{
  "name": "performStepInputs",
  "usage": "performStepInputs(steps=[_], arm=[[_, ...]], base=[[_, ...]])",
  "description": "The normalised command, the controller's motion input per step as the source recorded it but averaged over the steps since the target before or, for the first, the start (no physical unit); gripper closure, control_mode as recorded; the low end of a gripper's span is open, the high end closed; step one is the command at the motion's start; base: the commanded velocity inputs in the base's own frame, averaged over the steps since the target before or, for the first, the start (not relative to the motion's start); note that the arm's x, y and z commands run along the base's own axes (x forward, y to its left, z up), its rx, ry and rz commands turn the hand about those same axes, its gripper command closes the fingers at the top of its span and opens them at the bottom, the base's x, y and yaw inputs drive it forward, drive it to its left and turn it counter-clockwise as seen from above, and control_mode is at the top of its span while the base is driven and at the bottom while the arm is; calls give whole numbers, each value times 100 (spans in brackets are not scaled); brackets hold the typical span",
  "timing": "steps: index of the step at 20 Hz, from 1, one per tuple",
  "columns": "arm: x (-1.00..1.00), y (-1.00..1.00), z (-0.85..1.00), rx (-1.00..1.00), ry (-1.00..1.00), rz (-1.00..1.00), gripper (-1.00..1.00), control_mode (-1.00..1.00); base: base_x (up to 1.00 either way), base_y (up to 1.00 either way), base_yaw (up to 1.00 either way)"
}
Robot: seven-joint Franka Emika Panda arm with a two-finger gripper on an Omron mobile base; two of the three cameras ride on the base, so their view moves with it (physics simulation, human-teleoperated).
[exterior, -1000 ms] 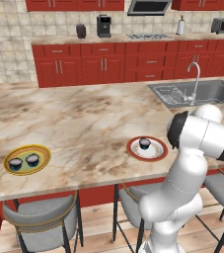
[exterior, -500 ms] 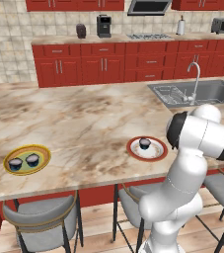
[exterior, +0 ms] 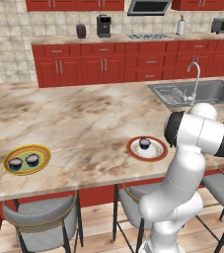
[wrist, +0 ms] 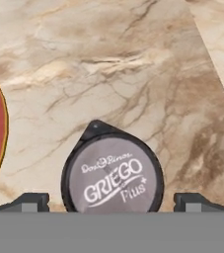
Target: Place two yogurt containers on each plate.
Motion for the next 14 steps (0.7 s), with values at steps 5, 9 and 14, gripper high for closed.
performStepInputs(steps=[5, 9, 14], arm=[[19, 0, -5, 0, 0, 0, -100, -100], [13, -2, -5, 0, 0, 0, -100, -100], [1, -7, -11, 0, 0, 0, -100, -100]], base=[[0, 0, 0], [0, 0, 0], [0, 0, 0]])
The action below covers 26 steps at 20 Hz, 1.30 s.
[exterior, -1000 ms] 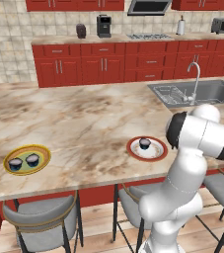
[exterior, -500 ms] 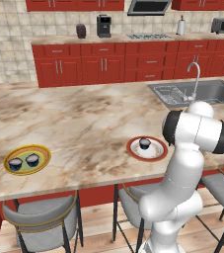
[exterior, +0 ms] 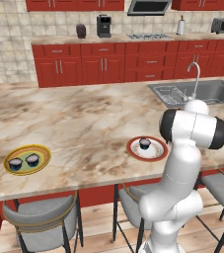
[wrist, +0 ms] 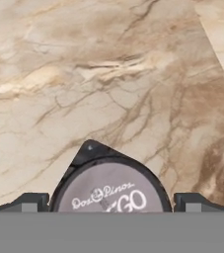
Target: Place two yogurt containers on each plate.
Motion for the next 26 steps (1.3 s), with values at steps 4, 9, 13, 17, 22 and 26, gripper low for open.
performStepInputs(steps=[4, 9, 13, 17, 22, 26], arm=[[0, -4, -10, 0, 0, 0, -100, -100], [0, 0, -3, 0, 0, 0, 100, -100], [0, 0, 5, 0, 0, 0, 100, -100], [-9, 1, 31, 0, 0, 0, 100, -100], [-16, 64, 46, -1, 0, 0, 100, -100], [-4, 94, 52, -1, 0, 0, 100, -100]], base=[[0, 0, 0], [0, 0, 0], [0, 0, 0], [0, 0, 0], [0, 0, 0], [0, 0, 0]])
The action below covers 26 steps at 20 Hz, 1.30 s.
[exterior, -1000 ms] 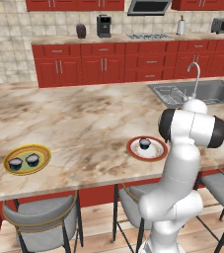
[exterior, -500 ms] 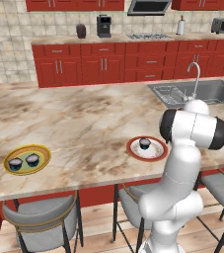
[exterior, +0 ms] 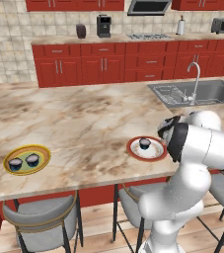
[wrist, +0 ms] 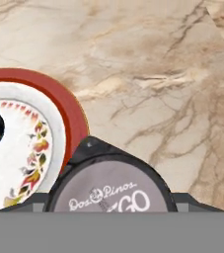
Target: Place two yogurt containers on each plate.
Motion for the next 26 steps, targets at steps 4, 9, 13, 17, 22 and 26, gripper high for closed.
performStepInputs(steps=[4, 9, 13, 17, 22, 26], arm=[[-1, 65, 54, 0, 0, 0, 100, -100], [-8, 49, 8, 0, 1, 0, 100, -100], [-12, 6, -13, 0, 0, 0, 100, -100], [-10, 0, -15, 0, 0, 0, 100, -100], [-1, 4, -17, 0, 0, 0, 100, -100], [0, 15, -10, 0, -4, 0, 100, -100]], base=[[0, 0, 0], [0, 0, 0], [0, 0, 0], [0, 0, 0], [0, 0, 0], [0, 0, 0]])
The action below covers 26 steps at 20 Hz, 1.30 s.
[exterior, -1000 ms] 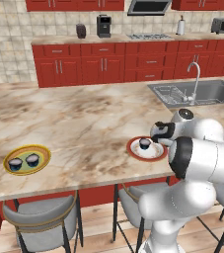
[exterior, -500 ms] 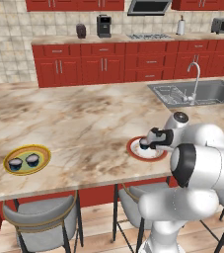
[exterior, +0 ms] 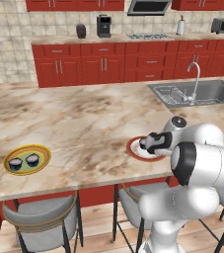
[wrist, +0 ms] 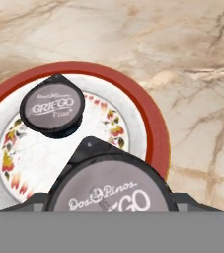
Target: Place two yogurt containers on each plate.
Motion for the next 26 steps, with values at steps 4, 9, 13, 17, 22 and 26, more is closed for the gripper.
performStepInputs(steps=[4, 9, 13, 17, 22, 26], arm=[[0, 8, -9, 0, -2, 0, 100, -100], [0, 4, -11, 0, -1, 0, 100, -100], [0, 1, -10, 0, -1, 0, 100, -100], [0, 1, -1, 0, 0, 0, 100, -100], [0, 0, 0, 0, 0, 0, -100, -100], [0, 0, 0, 0, 0, 0, -100, -100]], base=[[0, 0, 0], [0, 0, 0], [0, 0, 0], [0, 0, 0], [0, 0, 0], [0, 0, 0]])
